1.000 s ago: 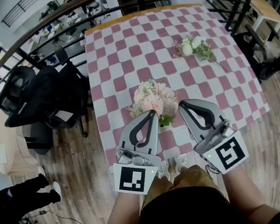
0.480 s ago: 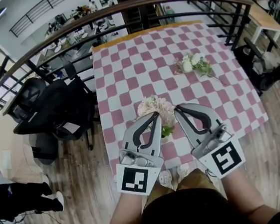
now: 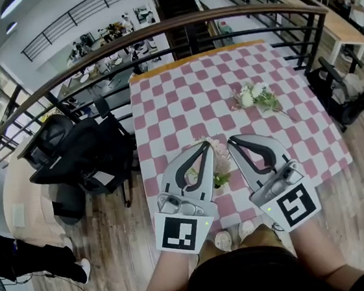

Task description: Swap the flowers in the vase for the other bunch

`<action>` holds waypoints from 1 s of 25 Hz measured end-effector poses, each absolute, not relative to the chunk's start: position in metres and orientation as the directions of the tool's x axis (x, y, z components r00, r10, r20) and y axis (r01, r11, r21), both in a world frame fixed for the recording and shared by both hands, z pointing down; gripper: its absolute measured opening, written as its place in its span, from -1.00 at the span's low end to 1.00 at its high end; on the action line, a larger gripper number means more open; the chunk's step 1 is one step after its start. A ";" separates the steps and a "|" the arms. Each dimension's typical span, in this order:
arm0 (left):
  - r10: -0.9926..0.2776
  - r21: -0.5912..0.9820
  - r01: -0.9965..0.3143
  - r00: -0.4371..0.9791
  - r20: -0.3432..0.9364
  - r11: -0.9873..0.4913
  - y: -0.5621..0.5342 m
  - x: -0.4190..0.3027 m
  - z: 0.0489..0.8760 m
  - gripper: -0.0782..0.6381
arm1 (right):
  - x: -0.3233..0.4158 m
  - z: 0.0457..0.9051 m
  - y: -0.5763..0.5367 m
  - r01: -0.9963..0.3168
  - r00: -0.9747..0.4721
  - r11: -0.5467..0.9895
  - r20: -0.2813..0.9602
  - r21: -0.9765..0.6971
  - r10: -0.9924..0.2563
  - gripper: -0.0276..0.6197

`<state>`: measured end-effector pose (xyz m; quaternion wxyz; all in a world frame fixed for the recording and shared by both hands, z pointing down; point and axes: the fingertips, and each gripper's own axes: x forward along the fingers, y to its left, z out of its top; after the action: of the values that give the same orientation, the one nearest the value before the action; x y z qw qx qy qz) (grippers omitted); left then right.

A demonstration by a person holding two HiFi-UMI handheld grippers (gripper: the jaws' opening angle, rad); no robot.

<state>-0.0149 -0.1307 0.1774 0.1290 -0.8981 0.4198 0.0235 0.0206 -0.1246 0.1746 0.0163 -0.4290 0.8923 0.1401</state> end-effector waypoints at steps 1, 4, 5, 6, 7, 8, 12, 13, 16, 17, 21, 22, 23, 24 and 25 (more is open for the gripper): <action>-0.749 -0.214 -0.762 0.644 -0.152 -0.612 -0.132 -0.016 0.174 -0.76 | 0.021 0.171 -0.125 -0.770 -0.633 0.595 -0.158 0.231 -0.758 -0.81; -0.754 -0.225 -0.767 0.638 -0.157 -0.601 -0.136 -0.018 0.169 -0.76 | 0.023 0.168 -0.124 -0.770 -0.635 0.598 -0.168 0.223 -0.754 -0.82; -0.754 -0.230 -0.767 0.637 -0.162 -0.599 -0.137 -0.018 0.168 -0.76 | 0.024 0.168 -0.124 -0.769 -0.635 0.598 -0.168 0.225 -0.754 -0.82; -0.753 -0.232 -0.768 0.636 -0.167 -0.597 -0.138 -0.018 0.167 -0.76 | 0.024 0.168 -0.124 -0.769 -0.636 0.598 -0.169 0.227 -0.753 -0.82; -0.753 -0.232 -0.769 0.635 -0.172 -0.596 -0.138 -0.018 0.166 -0.76 | 0.023 0.167 -0.124 -0.767 -0.638 0.599 -0.171 0.230 -0.751 -0.82; -0.754 -0.231 -0.770 0.634 -0.174 -0.594 -0.139 -0.019 0.165 -0.76 | 0.023 0.166 -0.124 -0.764 -0.641 0.601 -0.174 0.233 -0.748 -0.82; -0.755 -0.237 -0.771 0.632 -0.174 -0.591 -0.141 -0.019 0.163 -0.76 | 0.020 0.164 -0.124 -0.754 -0.653 0.611 -0.176 0.240 -0.737 -0.82; -0.755 -0.239 -0.771 0.632 -0.174 -0.591 -0.142 -0.018 0.162 -0.76 | 0.020 0.164 -0.125 -0.753 -0.655 0.613 -0.178 0.239 -0.735 -0.82; -0.757 -0.239 -0.771 0.631 -0.169 -0.590 -0.144 -0.018 0.163 -0.76 | 0.021 0.165 -0.126 -0.750 -0.659 0.619 -0.181 0.235 -0.730 -0.82; -0.757 -0.241 -0.771 0.632 -0.168 -0.590 -0.145 -0.017 0.163 -0.76 | 0.021 0.166 -0.127 -0.750 -0.659 0.619 -0.180 0.236 -0.730 -0.82; -0.753 -0.244 -0.766 0.637 -0.163 -0.595 -0.147 -0.015 0.164 -0.76 | 0.023 0.168 -0.130 -0.751 -0.655 0.608 -0.169 0.257 -0.737 -0.82; -0.753 -0.243 -0.765 0.639 -0.160 -0.597 -0.148 -0.015 0.165 -0.76 | 0.023 0.169 -0.130 -0.751 -0.654 0.607 -0.168 0.260 -0.737 -0.82; -0.752 -0.244 -0.763 0.640 -0.158 -0.598 -0.148 -0.015 0.165 -0.76 | 0.022 0.169 -0.131 -0.750 -0.655 0.608 -0.169 0.260 -0.736 -0.82; -0.752 -0.247 -0.762 0.640 -0.156 -0.598 -0.149 -0.015 0.165 -0.76 | 0.021 0.168 -0.131 -0.749 -0.657 0.610 -0.171 0.259 -0.735 -0.82; -0.752 -0.249 -0.762 0.641 -0.155 -0.598 -0.149 -0.015 0.165 -0.76 | 0.021 0.168 -0.131 -0.748 -0.658 0.611 -0.172 0.259 -0.733 -0.82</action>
<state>-0.0155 -0.1491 0.1647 0.1474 -0.8937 0.4235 0.0171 0.0205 -0.1309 0.1678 0.0246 -0.4128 0.8971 0.1554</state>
